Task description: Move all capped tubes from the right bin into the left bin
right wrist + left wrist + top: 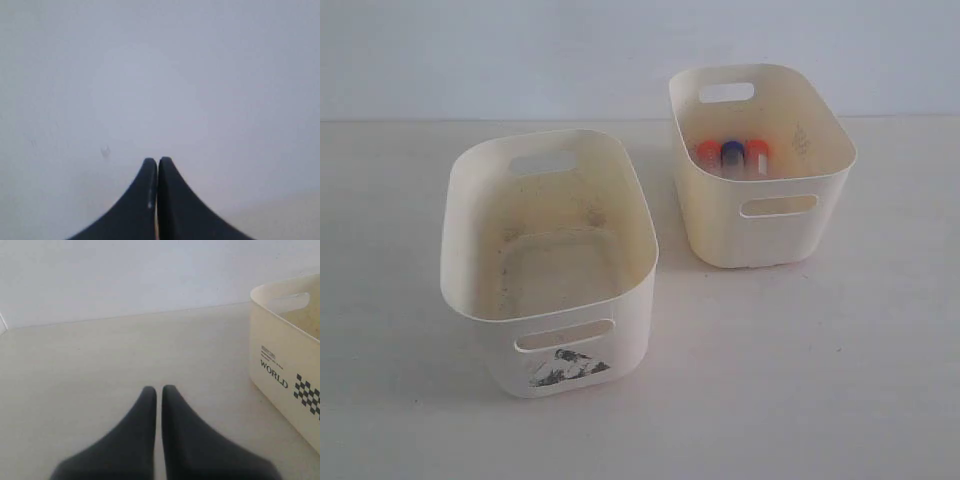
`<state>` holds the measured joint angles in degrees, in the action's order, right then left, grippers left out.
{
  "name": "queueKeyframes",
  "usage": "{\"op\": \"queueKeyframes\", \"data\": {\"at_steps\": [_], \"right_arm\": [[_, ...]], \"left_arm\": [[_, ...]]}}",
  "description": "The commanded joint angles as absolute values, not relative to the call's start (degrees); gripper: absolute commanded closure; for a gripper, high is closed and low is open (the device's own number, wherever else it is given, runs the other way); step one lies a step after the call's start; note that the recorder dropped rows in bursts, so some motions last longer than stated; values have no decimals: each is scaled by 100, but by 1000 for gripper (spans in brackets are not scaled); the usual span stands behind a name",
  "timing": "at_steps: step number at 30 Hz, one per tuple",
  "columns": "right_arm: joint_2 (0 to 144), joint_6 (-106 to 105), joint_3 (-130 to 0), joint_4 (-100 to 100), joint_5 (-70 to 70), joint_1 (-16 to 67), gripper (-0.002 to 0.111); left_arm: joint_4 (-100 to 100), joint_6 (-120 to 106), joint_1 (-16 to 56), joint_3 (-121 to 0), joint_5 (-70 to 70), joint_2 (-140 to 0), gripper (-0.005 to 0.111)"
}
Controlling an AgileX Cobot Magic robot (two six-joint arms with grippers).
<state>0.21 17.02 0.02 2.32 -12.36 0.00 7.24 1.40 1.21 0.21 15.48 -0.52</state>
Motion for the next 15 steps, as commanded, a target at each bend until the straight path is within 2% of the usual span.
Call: {"op": "queueKeyframes", "data": {"at_steps": [1, 2, 3, 4, 5, 6, 7, 8, 10, 13, 15], "right_arm": [[0, 1142, -230, 668, -4421, -7, 108], [0, 1121, -443, 983, -4020, -7, 108], [0, 727, -914, 1398, -2284, -7, 108], [0, 298, -1164, 1479, -1313, -7, 108], [289, -259, -1573, 1479, 373, -7, 108], [523, -295, -1742, 1462, 1306, -7, 108], [1056, -290, -1956, 1329, 2842, -7, 108], [1338, -274, -2008, 1263, 3369, -7, 108], [1930, -465, -2355, 1276, 3710, 5, 108], [2099, -681, -2743, 1314, 3038, 5, 108], [2309, -1805, -3168, 1499, 2884, 5, 108]], "left_arm": [[660, 206, 114, 0, 1494, -42, 102], [660, 206, 114, 0, 1494, -42, 102], [660, 206, 114, 0, 1494, -42, 102], [660, 206, 114, 0, 1494, -42, 102], [660, 206, 114, 0, 1494, -42, 102], [660, 206, 114, 0, 1494, -42, 102], [660, 206, 114, 0, 1494, -42, 102], [660, 206, 114, 0, 1494, -42, 102], [660, 206, 114, 0, 1494, -42, 102], [660, 206, 114, 0, 1494, -42, 102], [660, 206, 114, 0, 1494, -42, 102]]}}
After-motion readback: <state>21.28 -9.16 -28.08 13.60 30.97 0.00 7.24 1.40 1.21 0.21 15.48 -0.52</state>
